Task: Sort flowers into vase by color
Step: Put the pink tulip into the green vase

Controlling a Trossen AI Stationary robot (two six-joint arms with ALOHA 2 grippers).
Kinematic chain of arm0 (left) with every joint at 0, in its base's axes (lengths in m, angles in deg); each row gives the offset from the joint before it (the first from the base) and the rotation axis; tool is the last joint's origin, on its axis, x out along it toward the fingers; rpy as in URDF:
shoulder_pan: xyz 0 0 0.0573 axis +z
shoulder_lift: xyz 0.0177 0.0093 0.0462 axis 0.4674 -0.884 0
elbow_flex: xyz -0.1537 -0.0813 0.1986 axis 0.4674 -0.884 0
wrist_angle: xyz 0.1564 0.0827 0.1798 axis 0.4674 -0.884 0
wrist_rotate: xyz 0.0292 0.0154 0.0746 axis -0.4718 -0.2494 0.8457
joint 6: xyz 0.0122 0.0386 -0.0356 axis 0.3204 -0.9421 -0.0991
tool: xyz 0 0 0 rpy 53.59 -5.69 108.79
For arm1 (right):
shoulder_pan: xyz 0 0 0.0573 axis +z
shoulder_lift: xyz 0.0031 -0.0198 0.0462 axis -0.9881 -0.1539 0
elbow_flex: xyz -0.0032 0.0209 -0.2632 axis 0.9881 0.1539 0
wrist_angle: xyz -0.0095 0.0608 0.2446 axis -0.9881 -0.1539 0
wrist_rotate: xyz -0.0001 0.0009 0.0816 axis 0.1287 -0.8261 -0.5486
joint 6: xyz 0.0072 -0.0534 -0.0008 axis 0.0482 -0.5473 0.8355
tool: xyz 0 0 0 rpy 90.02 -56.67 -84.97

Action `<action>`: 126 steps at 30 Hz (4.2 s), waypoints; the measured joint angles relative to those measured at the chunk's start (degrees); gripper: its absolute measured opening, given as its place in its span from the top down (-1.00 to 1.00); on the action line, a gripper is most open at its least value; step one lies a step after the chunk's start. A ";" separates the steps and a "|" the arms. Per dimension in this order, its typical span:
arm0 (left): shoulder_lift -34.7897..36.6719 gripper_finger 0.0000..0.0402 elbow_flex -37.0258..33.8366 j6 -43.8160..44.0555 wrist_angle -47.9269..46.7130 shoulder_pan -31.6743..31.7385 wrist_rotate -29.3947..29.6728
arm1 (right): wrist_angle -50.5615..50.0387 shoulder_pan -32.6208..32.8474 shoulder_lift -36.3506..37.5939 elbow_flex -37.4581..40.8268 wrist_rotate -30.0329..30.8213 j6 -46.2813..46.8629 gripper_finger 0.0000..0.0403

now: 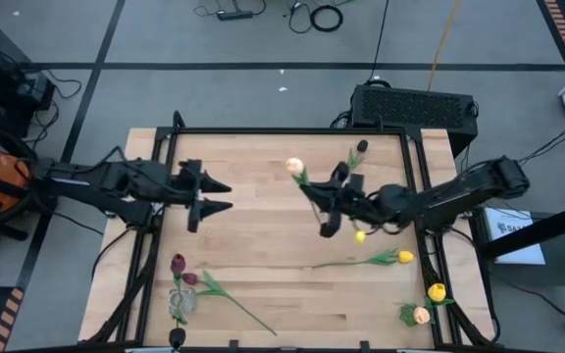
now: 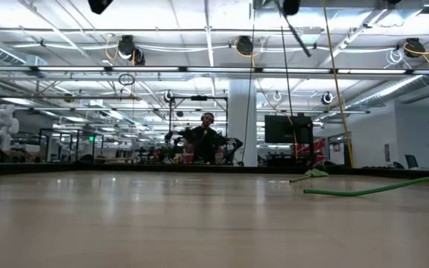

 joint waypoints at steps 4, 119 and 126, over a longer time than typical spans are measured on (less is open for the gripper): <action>-4.02 -0.16 0.00 -0.06 4.39 0.00 0.14 | -1.28 0.74 4.71 0.00 0.17 -5.22 0.98; 49.71 -0.16 -50.29 -16.19 16.67 1.20 -1.59 | -34.73 19.03 51.04 -2.40 -14.39 -8.55 0.98; 49.71 -0.16 -50.27 -16.20 16.67 1.20 -1.56 | -35.21 19.04 44.47 -10.03 -17.71 -3.70 0.99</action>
